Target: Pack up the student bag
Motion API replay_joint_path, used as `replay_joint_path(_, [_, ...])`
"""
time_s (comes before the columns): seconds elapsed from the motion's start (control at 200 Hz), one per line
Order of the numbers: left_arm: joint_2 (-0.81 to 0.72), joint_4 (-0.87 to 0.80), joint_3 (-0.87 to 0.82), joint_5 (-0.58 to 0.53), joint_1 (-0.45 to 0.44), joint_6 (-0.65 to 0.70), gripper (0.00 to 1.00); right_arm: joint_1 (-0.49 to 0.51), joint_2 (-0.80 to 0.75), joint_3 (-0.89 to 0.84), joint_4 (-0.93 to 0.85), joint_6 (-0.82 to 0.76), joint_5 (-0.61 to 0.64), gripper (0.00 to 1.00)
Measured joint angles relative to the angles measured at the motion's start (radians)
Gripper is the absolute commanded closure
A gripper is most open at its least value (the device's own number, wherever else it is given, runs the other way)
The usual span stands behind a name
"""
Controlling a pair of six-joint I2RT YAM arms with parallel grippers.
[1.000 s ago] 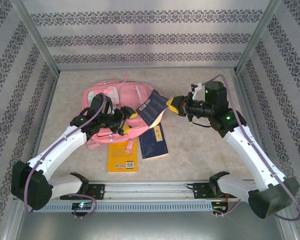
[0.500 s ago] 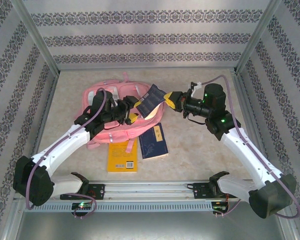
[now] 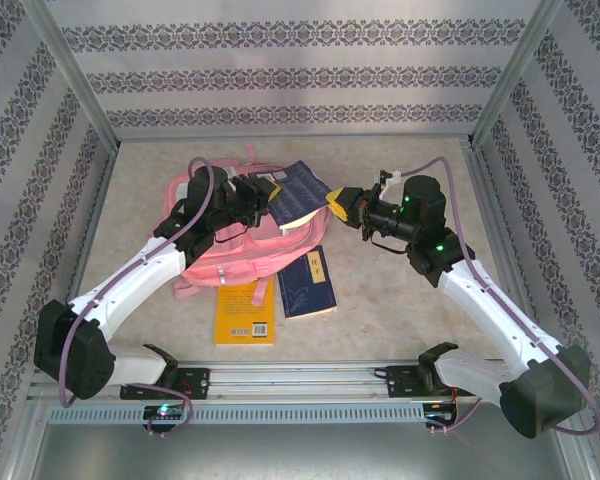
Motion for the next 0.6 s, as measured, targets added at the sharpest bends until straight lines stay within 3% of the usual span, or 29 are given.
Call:
replay_joint_path(0.14, [-0.004,0.053,0.01,-0.069,-0.005,0.026,1.0,0.012,-0.002,0.0,0.014,-0.007,0.037,0.39])
replay_joint_path(0.195, [-0.01,0.062,0.014,-0.105,-0.005,0.035,1.0,0.029,-0.002,0.0,0.029,-0.015,0.055,0.3])
replay_joint_path(0.395, [-0.026,0.092,0.046,-0.206,-0.008,0.072,1.0,0.131,0.055,0.035,0.112,-0.013,0.111,0.17])
replay_joint_path(0.6, [-0.033,0.111,0.062,-0.272,-0.034,0.093,1.0,0.201,0.126,0.08,0.17,-0.01,0.189,0.16])
